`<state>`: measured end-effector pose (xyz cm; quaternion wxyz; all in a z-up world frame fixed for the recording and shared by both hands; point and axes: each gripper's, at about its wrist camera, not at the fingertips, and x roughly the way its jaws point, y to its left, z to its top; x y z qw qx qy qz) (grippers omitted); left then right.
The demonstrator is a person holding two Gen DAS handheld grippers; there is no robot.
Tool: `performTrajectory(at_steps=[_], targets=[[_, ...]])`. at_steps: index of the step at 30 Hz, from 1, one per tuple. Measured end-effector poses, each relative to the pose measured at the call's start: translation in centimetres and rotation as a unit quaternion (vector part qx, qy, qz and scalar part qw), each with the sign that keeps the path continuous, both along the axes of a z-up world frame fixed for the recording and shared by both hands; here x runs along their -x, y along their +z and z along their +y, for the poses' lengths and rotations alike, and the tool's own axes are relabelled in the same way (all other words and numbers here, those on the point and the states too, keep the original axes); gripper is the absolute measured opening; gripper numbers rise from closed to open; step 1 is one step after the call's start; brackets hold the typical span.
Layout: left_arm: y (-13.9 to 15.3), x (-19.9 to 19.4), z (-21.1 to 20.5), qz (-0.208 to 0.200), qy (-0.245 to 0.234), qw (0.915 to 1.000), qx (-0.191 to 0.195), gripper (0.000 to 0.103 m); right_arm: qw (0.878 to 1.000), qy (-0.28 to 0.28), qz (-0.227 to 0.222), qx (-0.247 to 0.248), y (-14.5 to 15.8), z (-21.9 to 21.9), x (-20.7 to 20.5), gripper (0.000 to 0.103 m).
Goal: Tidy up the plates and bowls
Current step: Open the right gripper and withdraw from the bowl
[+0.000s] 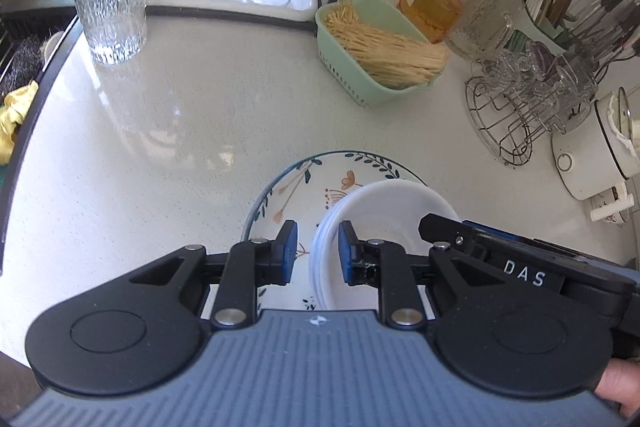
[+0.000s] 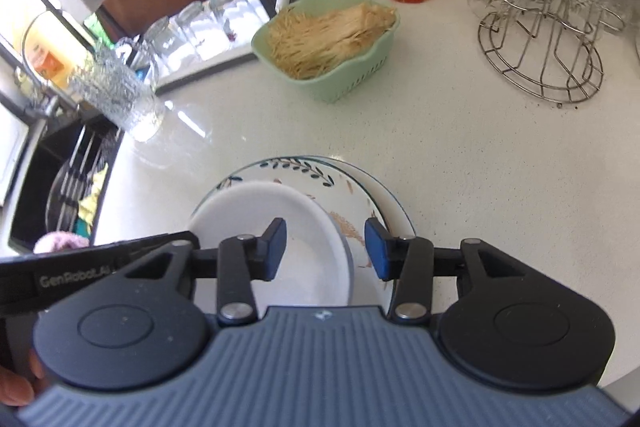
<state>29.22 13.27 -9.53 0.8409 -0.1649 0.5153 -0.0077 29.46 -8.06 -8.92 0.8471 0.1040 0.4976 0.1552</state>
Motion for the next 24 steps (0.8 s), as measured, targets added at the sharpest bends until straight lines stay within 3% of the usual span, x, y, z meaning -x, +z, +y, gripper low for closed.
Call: performTrajectory(at_steps=[15,24], targets=[[8.0,4.1,0.6,-0.085,-0.091,0.9920,-0.017,0.024,0.990,-0.075,-0.118,-0.033,8.1,-2.8,6.1,0.046],[13.4,8.9,-0.6,-0.147,-0.094,0.9846,-0.003,0.024,0.975,-0.091,-0.197,-0.039,12.5,-4.0,11.3,0.047]])
